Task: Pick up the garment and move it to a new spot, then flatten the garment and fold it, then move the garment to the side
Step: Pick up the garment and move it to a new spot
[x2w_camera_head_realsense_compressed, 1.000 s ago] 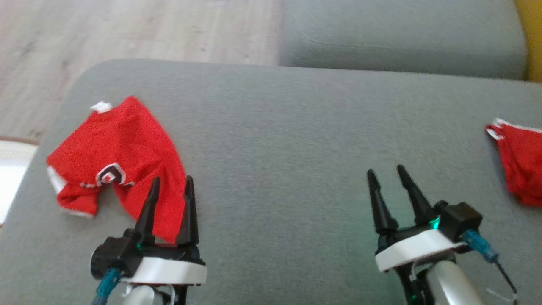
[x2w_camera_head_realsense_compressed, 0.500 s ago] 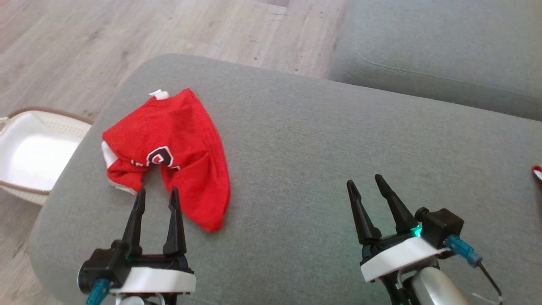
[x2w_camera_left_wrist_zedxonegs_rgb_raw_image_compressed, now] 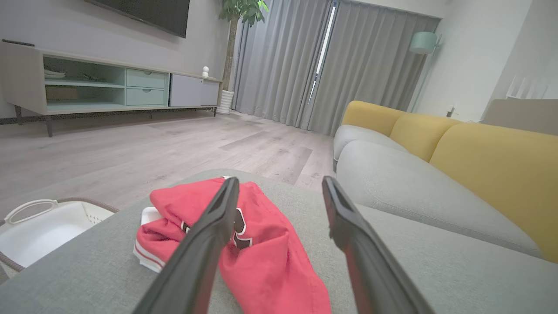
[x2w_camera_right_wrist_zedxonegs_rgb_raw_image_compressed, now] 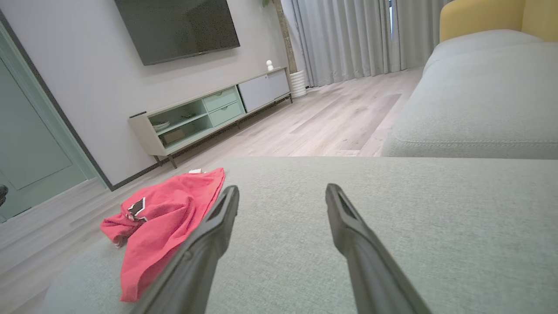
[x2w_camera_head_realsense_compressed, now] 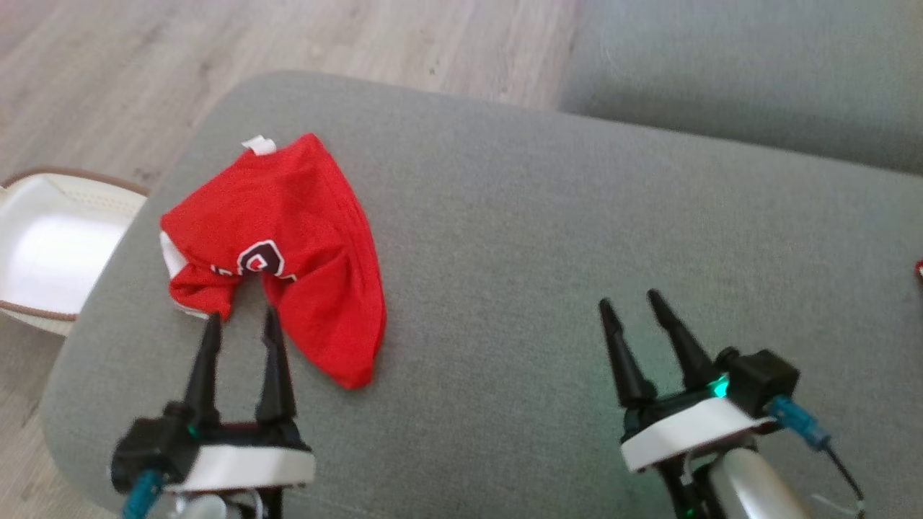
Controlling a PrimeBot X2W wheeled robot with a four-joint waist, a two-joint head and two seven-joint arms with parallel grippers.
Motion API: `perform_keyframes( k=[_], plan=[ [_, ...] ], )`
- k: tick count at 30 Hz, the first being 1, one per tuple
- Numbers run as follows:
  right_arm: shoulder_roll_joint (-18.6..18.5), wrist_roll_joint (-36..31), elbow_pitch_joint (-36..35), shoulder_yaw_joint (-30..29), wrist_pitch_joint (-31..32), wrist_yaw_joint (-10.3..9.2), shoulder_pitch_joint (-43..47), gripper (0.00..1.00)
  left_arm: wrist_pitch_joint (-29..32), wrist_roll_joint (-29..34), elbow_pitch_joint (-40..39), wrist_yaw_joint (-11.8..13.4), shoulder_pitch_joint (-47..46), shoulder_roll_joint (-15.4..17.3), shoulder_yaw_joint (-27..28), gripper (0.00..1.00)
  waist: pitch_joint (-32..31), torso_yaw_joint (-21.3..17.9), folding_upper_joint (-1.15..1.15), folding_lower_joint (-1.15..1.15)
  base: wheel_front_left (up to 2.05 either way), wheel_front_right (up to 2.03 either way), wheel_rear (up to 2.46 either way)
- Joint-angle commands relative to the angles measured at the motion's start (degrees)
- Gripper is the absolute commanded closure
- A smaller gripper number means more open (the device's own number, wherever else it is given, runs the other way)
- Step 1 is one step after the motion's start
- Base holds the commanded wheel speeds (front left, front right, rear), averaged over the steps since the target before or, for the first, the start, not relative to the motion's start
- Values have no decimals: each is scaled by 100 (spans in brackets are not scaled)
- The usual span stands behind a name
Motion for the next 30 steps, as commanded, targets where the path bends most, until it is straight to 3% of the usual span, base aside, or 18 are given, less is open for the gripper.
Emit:
perform_keyframes(
  k=[1,6,9,13,20,24,30],
  plan=[
    [4,-76,-235,25,-59,-5,-267,0,-29,102,-211,-4,-447,7,286,0,207,-117,0,0,0,0,0],
    [4,-368,-599,-346,78,-5,-439,0,-29,306,57,-131,-1133,221,705,0,771,-323,0,0,0,0,0],
    [4,-554,-904,-598,214,-5,-506,0,-4,427,651,-192,-1719,566,758,0,1079,-441,0,0,0,0,0],
    [4,-745,-1341,-863,410,-5,-581,0,622,534,1606,-275,-2643,1084,700,0,1458,-586,0,0,0,0,0],
    [4,-928,-1952,-1007,670,-5,-674,0,2081,323,3279,-460,-3901,1748,159,0,1932,-799,0,0,0,0,0],
    [4,-951,-2088,-983,725,-5,-701,0,2532,118,3730,-468,-4148,1911,-284,0,2051,-898,0,0,0,0,0],
    [4,-971,-2200,-981,741,-5,-673,0,3148,-672,4226,-470,-4241,2156,-1028,0,2122,-1018,0,0,0,0,0]
  ],
)
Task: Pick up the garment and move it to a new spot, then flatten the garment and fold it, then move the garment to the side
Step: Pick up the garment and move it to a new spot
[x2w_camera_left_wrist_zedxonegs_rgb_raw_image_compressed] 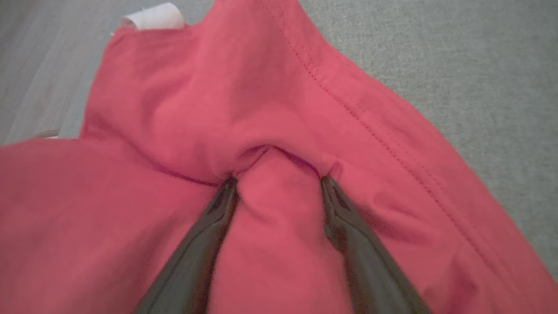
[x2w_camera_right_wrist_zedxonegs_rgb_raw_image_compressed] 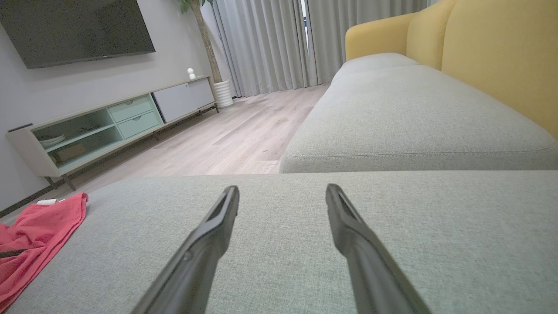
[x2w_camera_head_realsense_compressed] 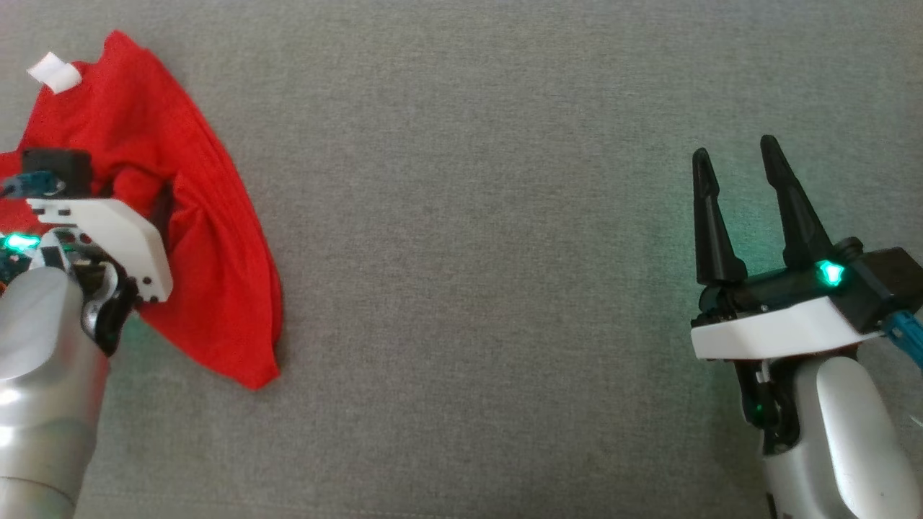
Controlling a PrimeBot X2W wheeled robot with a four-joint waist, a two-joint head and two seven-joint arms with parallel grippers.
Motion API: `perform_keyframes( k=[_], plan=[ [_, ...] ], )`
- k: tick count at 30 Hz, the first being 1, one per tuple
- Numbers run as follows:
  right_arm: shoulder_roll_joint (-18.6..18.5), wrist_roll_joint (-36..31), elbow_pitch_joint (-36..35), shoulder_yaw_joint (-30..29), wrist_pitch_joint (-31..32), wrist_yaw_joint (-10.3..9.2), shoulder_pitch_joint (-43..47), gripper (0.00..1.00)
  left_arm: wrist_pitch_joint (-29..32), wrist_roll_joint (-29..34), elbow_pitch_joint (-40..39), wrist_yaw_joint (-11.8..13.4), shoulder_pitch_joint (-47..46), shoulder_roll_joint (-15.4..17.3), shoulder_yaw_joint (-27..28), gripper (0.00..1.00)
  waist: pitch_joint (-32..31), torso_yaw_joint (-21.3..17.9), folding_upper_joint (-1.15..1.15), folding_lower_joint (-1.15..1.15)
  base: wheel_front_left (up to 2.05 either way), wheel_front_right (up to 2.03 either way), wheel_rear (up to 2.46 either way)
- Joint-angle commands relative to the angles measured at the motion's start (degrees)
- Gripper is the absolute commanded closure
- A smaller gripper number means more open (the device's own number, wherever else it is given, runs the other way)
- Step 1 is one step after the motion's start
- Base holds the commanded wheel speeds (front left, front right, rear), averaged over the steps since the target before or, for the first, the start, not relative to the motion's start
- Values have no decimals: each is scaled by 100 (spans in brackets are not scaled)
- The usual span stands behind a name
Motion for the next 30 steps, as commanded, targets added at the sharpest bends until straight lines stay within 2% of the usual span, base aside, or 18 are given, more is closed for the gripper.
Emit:
perform_keyframes(
  k=[1,2,7,12,17,23,30],
  plan=[
    [6,-49,-231,143,26,-5,-61,0,90,-107,75,12,1,327,21,58,-2,-30,0,0,0,0,0],
    [6,-55,-231,148,30,-5,-55,0,22,-205,81,12,0,367,-45,100,-18,-50,0,0,0,0,0],
    [6,13,-165,185,-33,-5,-56,0,-936,-335,173,12,-46,580,-77,100,-213,-195,0,0,0,0,0],
    [6,149,35,248,-158,-5,-20,0,-1971,-547,-6,12,-171,398,-39,100,-520,-337,0,0,0,0,0],
    [6,329,280,321,-317,-5,18,0,-2553,-652,-571,12,-226,143,-347,100,-858,-520,0,0,0,0,0],
    [6,536,513,476,-475,-5,-5,0,-2599,-640,-1426,19,-268,-248,-692,100,-1077,-814,0,0,0,0,0],
    [6,718,662,630,-625,-5,-136,0,-2101,-533,-2282,200,-498,-780,-1091,100,-946,-1225,0,0,0,0,0]
  ],
)
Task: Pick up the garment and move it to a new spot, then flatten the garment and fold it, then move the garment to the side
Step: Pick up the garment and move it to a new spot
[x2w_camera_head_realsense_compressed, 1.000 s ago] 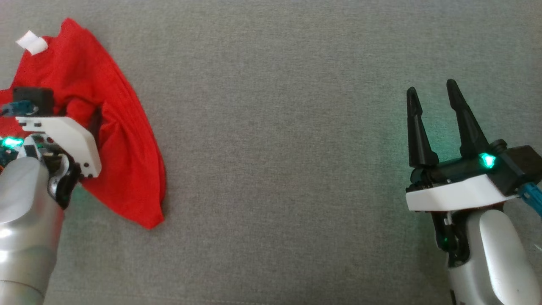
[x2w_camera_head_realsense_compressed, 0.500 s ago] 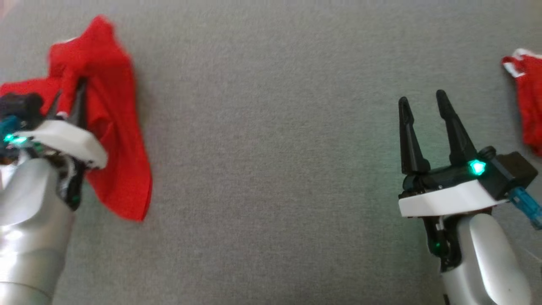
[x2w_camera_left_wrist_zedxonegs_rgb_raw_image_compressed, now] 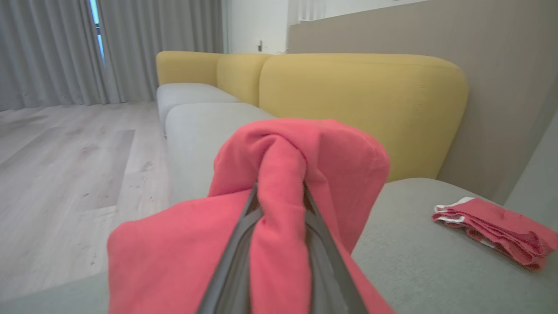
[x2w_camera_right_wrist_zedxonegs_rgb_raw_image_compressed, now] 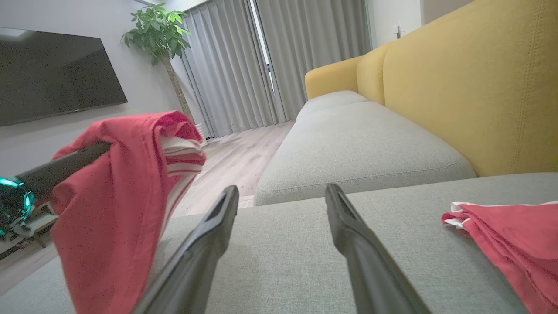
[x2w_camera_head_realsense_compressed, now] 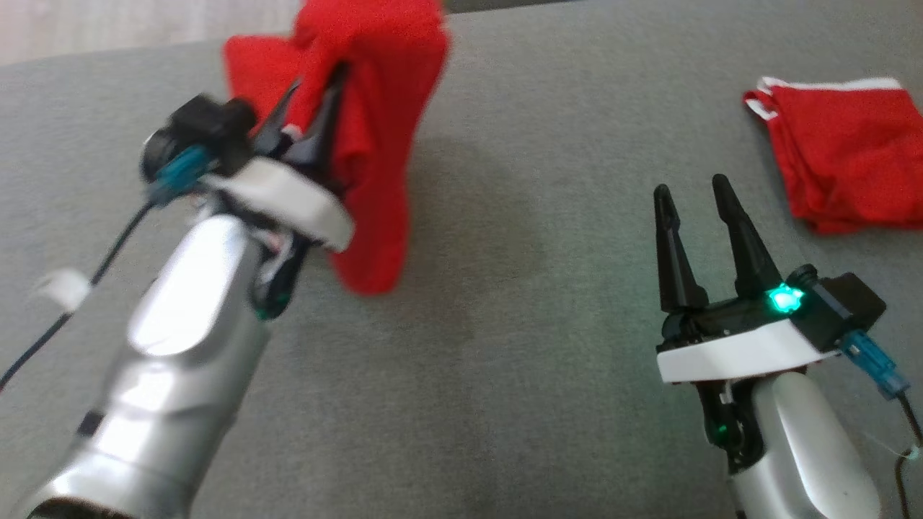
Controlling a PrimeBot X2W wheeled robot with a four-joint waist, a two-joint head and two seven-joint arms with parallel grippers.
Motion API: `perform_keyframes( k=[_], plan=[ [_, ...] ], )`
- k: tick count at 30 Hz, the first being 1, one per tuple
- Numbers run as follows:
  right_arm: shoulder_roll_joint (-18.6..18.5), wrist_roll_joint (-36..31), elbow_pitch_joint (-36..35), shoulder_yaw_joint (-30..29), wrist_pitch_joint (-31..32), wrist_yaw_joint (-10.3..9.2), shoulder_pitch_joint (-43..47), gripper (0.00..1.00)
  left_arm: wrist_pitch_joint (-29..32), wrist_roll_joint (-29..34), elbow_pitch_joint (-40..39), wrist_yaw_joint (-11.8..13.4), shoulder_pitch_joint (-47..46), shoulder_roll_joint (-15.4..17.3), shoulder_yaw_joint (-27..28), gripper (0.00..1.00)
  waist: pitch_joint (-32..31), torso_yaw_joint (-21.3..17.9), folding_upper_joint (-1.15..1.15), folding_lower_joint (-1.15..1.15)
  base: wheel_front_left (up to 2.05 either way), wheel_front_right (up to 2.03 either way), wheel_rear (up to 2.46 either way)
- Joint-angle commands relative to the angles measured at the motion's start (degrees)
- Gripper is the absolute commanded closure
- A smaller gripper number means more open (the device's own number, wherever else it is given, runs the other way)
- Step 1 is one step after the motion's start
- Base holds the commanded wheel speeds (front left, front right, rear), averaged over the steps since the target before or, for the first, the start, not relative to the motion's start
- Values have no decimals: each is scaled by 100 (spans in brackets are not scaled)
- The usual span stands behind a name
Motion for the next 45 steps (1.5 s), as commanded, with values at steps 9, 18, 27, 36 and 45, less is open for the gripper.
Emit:
perform_keyframes(
  k=[9,18,27,36,45],
  plan=[
    [6,232,5,385,-189,-5,-464,0,201,295,-132,248,-1047,-350,-148,0,421,-619,0,1,0,0,0],
    [6,267,105,255,-221,-5,-531,0,-427,395,564,374,-1225,-146,12,0,408,-540,0,1,0,0,0],
    [6,-29,173,-14,-223,-5,-273,0,-919,253,293,433,-178,203,263,0,2,101,0,1,0,0,0],
    [6,-197,218,-207,-213,-5,84,0,-984,431,-1481,893,1915,294,954,0,-327,509,0,1,0,0,0],
    [6,-203,210,-236,-167,-5,232,0,-985,818,-2200,835,3095,-261,1465,0,-430,578,0,1,0,0,0]
  ],
)
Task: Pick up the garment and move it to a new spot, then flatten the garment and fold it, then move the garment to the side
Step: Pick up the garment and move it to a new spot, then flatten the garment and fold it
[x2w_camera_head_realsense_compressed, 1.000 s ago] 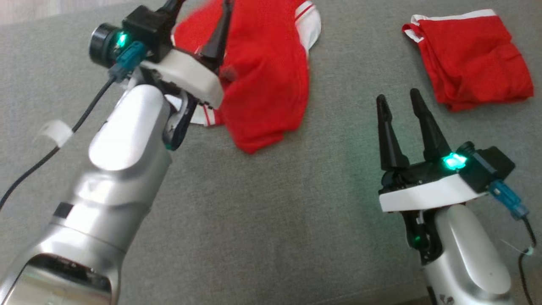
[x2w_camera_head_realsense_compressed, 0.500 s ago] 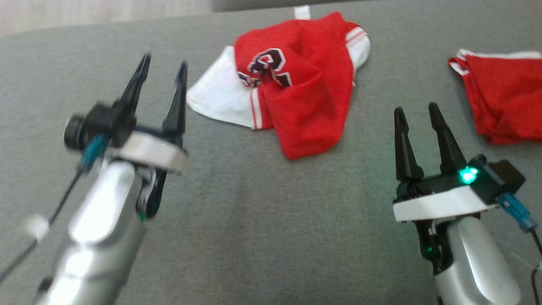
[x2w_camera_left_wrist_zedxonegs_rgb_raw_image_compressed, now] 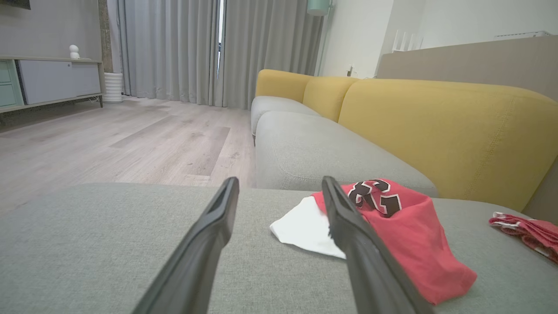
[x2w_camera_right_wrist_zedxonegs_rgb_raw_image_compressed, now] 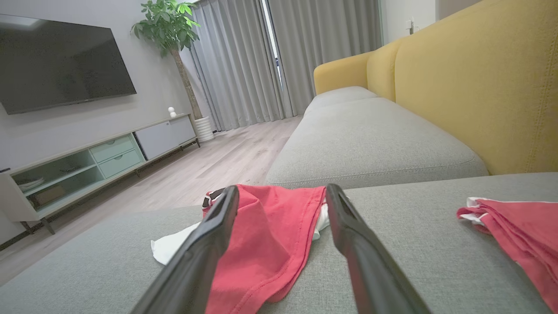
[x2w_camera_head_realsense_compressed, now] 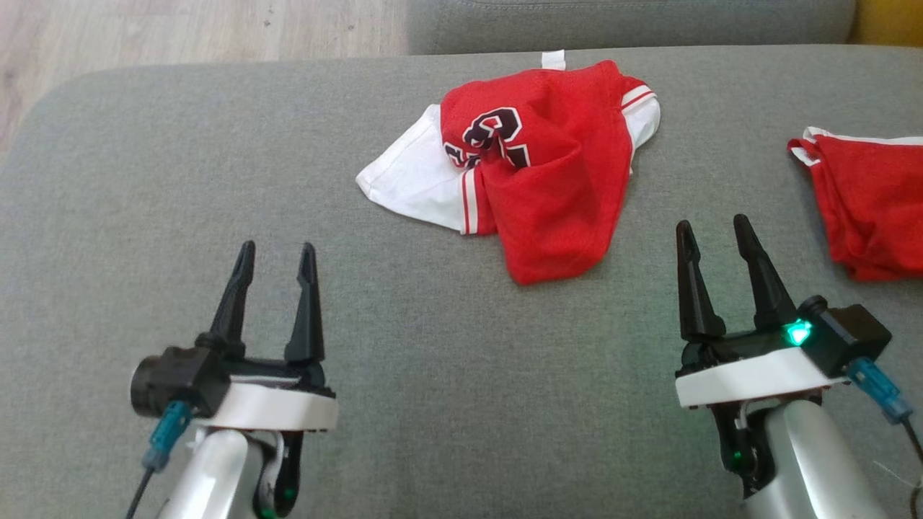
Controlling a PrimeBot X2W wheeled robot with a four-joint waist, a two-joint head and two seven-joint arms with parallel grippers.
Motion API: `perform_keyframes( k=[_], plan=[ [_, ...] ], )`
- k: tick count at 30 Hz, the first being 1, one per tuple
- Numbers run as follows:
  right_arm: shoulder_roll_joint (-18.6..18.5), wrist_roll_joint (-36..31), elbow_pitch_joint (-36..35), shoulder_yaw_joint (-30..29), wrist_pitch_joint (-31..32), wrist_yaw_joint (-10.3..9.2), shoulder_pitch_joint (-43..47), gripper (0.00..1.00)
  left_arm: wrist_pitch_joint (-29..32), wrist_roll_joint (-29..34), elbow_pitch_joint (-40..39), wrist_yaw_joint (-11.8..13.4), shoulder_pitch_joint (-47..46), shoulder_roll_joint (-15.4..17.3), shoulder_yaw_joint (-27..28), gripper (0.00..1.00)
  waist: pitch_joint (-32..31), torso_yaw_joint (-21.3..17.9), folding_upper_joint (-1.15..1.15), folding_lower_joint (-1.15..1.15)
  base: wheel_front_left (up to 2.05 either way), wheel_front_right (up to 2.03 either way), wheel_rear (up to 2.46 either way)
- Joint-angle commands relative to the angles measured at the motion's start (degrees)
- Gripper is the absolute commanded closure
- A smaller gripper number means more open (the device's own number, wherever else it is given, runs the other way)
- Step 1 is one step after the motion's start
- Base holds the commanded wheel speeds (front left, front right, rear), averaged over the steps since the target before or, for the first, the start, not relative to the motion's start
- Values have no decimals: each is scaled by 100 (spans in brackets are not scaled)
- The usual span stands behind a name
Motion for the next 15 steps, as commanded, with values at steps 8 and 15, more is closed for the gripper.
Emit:
perform_keyframes(
  k=[8,15],
  plan=[
    [5,-239,-209,279,270,-5,-236,0,-35,281,-211,-310,-280,-232,459,0,157,250,0,1,0,0,0],
    [5,-598,501,957,1018,-5,-680,0,-35,397,12,-528,-314,-455,563,0,339,564,0,1,0,0,0]
  ],
)
